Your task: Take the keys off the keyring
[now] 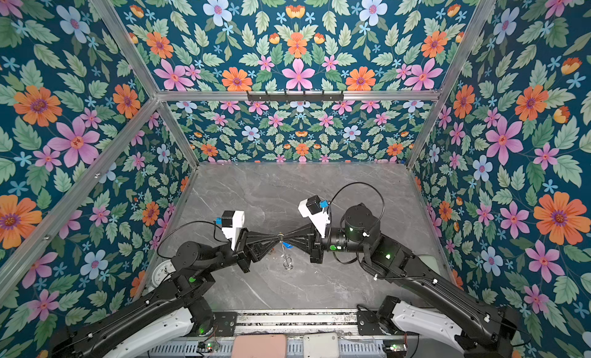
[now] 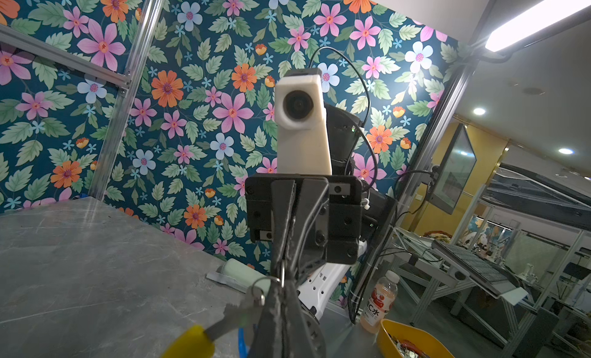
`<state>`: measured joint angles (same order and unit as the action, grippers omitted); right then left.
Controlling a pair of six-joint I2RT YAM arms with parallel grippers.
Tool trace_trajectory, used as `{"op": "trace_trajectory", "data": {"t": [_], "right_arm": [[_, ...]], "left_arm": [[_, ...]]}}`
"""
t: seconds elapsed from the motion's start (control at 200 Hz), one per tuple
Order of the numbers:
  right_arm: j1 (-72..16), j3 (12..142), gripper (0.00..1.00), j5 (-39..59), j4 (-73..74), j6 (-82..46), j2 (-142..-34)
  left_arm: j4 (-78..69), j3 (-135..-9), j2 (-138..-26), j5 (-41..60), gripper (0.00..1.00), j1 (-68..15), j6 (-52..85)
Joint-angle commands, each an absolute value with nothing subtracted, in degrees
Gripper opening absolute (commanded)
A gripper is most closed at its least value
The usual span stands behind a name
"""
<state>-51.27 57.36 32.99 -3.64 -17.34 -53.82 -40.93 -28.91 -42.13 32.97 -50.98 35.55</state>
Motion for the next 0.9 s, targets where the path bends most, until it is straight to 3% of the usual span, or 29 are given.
{"op": "trace_trajectory", "data": {"t": [0.0,0.12,0.25,0.44,0.895], "right_arm": [[-51.30,57.86,0.00,33.42,-3.56,-16.35,-53.20],[-51.31,58.40,0.00,32.64,-6.69,-15.18,-52.95],[-51.25,60.55,0.00,31.95,-13.06,-12.44,-52.95],[-51.23,64.91,0.00,31.81,-23.79,-7.49,-54.79],[-51.17,72.49,0.00,34.43,-36.48,-1.27,-59.25]], "left_arm": [[-40.25,-29.52,-42.10,33.26,0.13,-50.91,35.25],[-38.30,-29.69,-41.62,33.54,0.31,-50.89,35.32],[-33.74,-30.97,-40.88,34.29,0.37,-50.89,34.70],[-21.53,-35.73,-40.81,36.76,0.38,-50.89,31.60],[-0.82,-46.32,-45.84,42.29,0.26,-50.94,24.96]]}}
